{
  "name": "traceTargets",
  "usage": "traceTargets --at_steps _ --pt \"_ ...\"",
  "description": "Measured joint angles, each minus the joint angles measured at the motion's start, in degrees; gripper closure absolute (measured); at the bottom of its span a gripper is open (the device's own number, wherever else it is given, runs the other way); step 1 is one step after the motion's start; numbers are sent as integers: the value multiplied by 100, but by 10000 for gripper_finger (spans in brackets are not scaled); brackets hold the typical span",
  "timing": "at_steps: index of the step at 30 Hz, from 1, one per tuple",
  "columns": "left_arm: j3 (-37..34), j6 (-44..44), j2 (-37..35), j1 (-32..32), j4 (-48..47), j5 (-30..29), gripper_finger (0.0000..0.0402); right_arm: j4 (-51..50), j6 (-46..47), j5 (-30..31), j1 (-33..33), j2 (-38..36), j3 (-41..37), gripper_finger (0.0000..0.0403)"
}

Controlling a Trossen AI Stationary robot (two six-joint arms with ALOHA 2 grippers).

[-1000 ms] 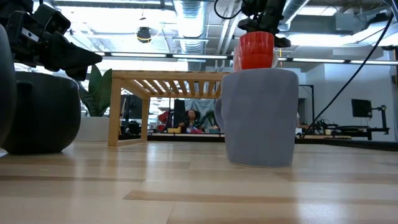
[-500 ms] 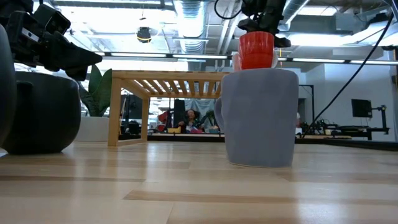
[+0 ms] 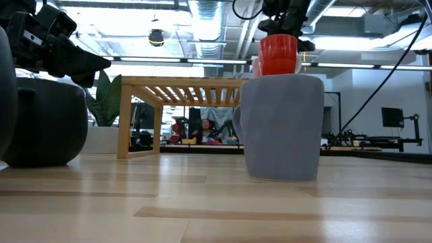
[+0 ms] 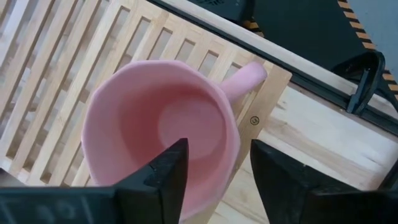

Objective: Place coffee mugs
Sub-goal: Put the black mug on the shelf

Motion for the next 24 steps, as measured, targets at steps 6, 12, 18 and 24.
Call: traceTargets --at_steps 6,12,18,24 --pt "0 0 0 0 0 0 401 -15 -287 -20 -138 -234 159 200" --pt "-1 -1 1 -1 -1 1 402 -82 -703 -21 -161 -772 183 200" --pt "-1 -2 2 -2 0 1 401 -224 -1233 20 240 -1355 136 200" --pt "0 -2 0 0 0 2 401 455 -1262 312 753 -2559 -1519 200"
